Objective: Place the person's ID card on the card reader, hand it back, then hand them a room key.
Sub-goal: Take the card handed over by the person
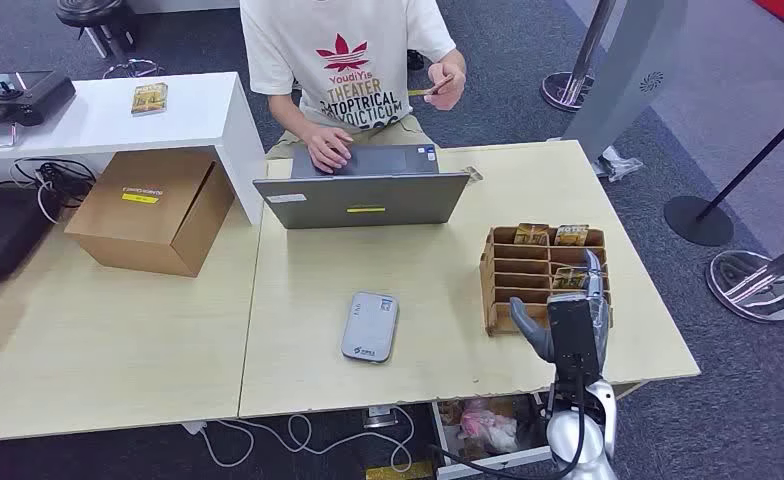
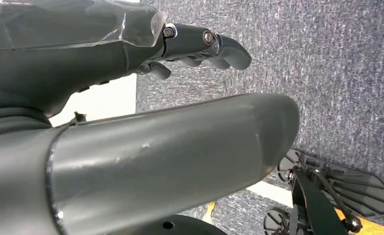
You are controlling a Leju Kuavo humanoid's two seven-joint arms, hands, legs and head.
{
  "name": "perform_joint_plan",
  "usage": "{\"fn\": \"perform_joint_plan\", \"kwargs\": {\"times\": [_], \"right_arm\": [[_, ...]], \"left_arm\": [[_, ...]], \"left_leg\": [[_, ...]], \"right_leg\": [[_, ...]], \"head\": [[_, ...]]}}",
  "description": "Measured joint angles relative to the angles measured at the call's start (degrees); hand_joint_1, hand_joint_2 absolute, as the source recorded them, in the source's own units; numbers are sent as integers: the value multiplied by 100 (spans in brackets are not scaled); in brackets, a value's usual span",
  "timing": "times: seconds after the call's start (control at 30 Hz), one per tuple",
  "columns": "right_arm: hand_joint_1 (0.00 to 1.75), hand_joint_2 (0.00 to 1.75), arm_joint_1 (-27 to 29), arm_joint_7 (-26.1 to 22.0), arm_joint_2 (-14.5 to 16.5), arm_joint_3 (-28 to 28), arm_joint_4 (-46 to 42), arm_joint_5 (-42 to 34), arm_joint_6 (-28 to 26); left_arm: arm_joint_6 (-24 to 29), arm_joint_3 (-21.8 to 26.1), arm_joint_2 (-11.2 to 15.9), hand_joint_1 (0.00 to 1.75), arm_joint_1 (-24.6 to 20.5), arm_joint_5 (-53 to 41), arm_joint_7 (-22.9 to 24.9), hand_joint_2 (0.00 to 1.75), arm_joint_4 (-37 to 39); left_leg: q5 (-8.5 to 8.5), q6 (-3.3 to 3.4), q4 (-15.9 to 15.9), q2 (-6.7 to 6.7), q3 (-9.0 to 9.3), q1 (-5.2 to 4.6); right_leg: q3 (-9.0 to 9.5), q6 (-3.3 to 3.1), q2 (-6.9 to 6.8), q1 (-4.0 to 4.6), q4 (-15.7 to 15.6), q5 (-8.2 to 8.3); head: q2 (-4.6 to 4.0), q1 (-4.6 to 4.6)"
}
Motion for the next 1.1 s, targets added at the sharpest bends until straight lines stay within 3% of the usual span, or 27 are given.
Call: {"fn": "perform_joint_plan", "kwargs": {"times": [0.7, 0.93, 1.1], "right_arm": [[0, 175, -204, -379, 0, 81, 145, -10, 168], [0, 175, -457, -545, -43, 242, 149, 546, -310], [0, 175, -759, -559, -141, 457, 210, 1331, -932]], "left_arm": [[35, 0, -43, 0, 0, 115, -67, 0, 0], [18, 0, -51, 0, -3, 78, -131, 0, 0], [-21, 0, -49, 0, -5, 4, -170, 0, 0]], "left_leg": [[0, 0, 0, 0, 0, 0], [0, 0, 0, 1, 0, 0], [1, 0, 0, 1, 0, 0]], "right_leg": [[0, 0, 0, 0, 0, 0], [0, 0, 2, 0, 1, 0], [0, 0, 1, 0, 1, 1]], "head": [[0, -1], [0, 0], [0, 0]]}}
